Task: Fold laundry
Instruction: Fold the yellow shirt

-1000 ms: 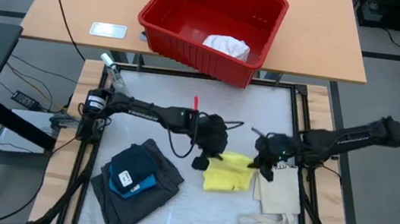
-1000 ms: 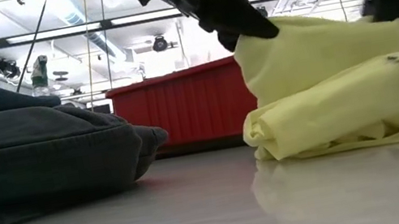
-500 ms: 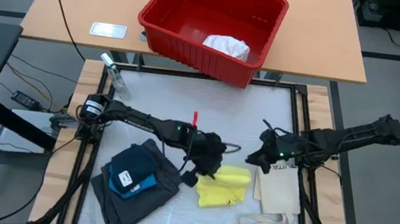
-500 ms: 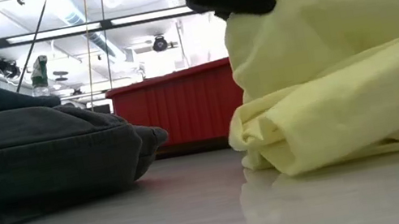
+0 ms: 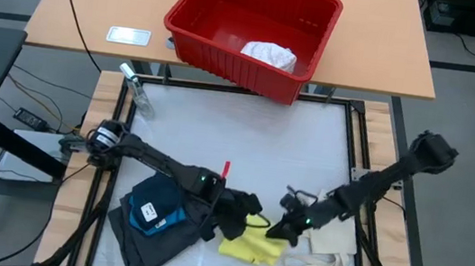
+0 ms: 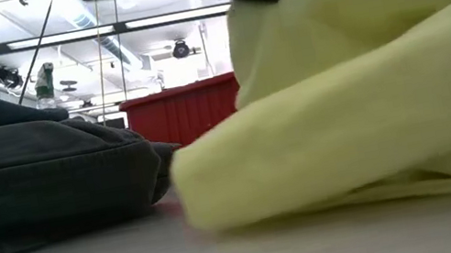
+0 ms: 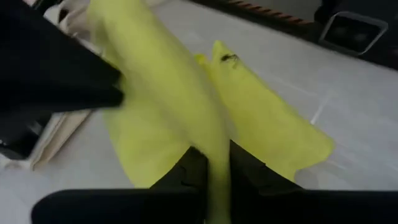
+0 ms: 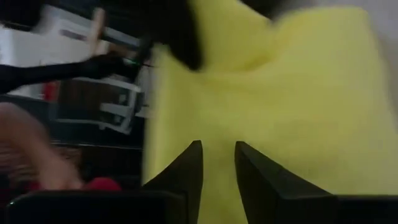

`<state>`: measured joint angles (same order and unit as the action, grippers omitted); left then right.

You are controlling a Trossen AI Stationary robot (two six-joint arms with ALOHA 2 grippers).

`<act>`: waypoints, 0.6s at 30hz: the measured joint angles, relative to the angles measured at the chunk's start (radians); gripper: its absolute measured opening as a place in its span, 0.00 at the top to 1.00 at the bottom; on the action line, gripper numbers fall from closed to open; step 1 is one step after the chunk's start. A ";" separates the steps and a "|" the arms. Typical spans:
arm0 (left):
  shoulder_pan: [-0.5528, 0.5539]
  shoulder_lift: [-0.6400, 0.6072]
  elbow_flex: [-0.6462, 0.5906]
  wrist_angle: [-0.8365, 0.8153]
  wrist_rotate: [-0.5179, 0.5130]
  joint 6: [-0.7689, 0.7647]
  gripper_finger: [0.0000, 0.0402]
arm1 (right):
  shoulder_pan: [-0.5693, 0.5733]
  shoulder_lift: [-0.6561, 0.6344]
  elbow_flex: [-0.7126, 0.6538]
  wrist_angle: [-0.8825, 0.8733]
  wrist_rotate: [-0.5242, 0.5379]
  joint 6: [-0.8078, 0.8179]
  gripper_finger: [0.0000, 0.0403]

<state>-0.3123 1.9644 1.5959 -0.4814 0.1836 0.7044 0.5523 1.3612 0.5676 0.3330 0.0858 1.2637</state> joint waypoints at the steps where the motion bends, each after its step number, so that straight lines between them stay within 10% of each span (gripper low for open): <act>1: -0.012 0.000 0.000 0.002 0.002 -0.001 0.88 | 0.018 0.038 0.010 0.003 0.016 0.014 0.76; 12: -0.128 0.052 -0.002 0.010 -0.062 -0.363 0.72 | 0.089 0.439 0.203 -0.007 0.008 -0.003 0.80; 18: -0.084 -0.035 0.037 -0.103 -0.120 -0.532 0.62 | 0.094 0.495 0.368 -0.347 0.156 -0.010 0.84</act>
<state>-0.3964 1.9289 1.6333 -0.5842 0.0635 0.1728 0.6465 1.8561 0.9351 -0.0138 0.2413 1.2534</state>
